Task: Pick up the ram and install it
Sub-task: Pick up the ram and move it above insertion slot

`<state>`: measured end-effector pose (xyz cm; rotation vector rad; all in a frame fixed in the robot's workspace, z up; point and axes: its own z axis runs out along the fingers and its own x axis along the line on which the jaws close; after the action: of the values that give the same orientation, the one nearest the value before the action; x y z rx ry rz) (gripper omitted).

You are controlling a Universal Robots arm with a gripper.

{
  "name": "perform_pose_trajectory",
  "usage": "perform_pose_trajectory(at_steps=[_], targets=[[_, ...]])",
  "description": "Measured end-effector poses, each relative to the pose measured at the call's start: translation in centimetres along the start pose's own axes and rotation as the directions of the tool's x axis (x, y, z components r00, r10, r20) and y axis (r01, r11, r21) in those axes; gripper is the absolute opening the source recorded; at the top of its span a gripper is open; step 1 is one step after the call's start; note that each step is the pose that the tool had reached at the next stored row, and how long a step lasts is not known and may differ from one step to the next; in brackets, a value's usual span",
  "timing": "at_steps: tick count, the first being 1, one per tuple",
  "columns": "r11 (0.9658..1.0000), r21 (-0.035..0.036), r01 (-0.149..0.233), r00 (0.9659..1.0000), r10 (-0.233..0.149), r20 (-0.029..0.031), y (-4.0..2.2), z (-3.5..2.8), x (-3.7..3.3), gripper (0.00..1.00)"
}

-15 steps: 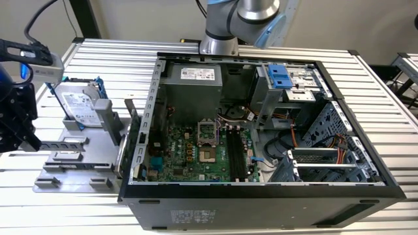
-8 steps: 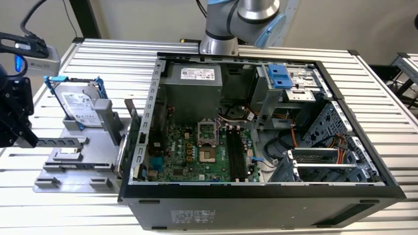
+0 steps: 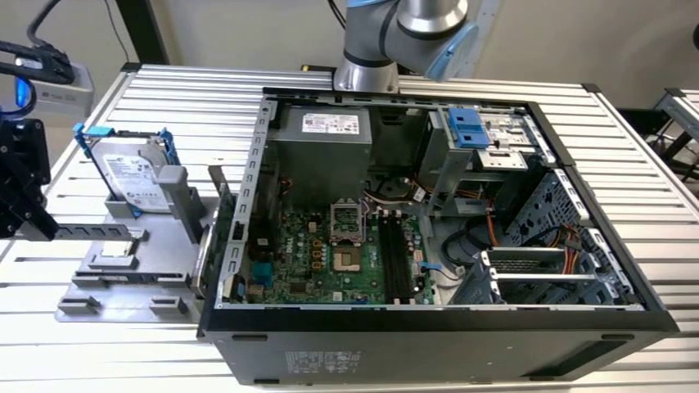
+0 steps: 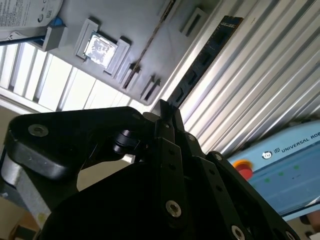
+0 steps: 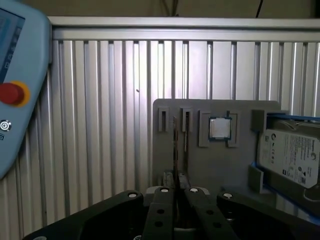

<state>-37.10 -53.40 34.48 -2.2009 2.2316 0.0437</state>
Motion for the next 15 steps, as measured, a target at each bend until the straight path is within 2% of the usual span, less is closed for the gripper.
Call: perform_pose_trajectory(at_steps=[7,15], targets=[[1.0,-0.0002,0.0,1.0,0.0,0.008,0.03,-1.38,-0.03,0.0],[1.0,-0.0002,0.0,0.9999,0.0,0.0137,0.05,-3.06,-0.07,0.0]])
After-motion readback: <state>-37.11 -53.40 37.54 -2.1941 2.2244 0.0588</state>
